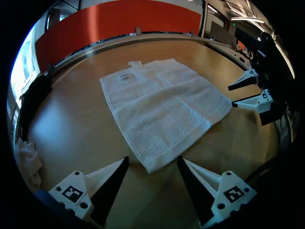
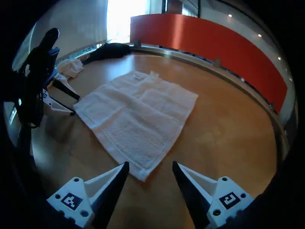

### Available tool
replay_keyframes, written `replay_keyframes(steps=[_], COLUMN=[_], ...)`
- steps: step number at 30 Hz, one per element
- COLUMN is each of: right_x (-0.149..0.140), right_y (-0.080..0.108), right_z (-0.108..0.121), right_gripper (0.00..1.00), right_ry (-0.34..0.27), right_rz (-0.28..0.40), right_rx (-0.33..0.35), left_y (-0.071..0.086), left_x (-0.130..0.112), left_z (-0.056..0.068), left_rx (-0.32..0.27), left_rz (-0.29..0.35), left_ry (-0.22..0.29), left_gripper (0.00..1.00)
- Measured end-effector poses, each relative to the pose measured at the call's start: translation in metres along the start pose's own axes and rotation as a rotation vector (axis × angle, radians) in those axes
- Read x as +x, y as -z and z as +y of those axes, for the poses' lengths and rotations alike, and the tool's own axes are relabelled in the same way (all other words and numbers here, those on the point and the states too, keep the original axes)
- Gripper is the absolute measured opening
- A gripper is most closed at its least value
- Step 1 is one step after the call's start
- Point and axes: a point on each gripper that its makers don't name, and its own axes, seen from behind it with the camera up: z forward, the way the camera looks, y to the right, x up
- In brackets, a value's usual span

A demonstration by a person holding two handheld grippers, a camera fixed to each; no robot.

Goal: Fold towel

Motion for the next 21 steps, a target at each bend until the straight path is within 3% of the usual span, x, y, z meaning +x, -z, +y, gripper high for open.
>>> replay_keyframes(steps=[8, 15, 21], right_x=[-0.013, -0.015, -0.015], right_y=[-0.005, -0.005, -0.003], right_z=[-0.006, -0.008, -0.004], right_gripper=[0.68, 0.59, 0.45], right_ry=[0.001, -0.008, -0.015], right_rz=[-0.025, -0.02, -0.017], right_rx=[0.034, 0.053, 0.052], left_y=[-0.001, -0.001, -0.001], left_x=[-0.002, -0.003, -0.004], left_z=[-0.001, 0.001, 0.003], left_rx=[0.024, 0.025, 0.017], left_rz=[0.004, 0.002, -0.008], left_ry=[-0.028, -0.028, -0.034], left_gripper=[0.8, 0.74, 0.68])
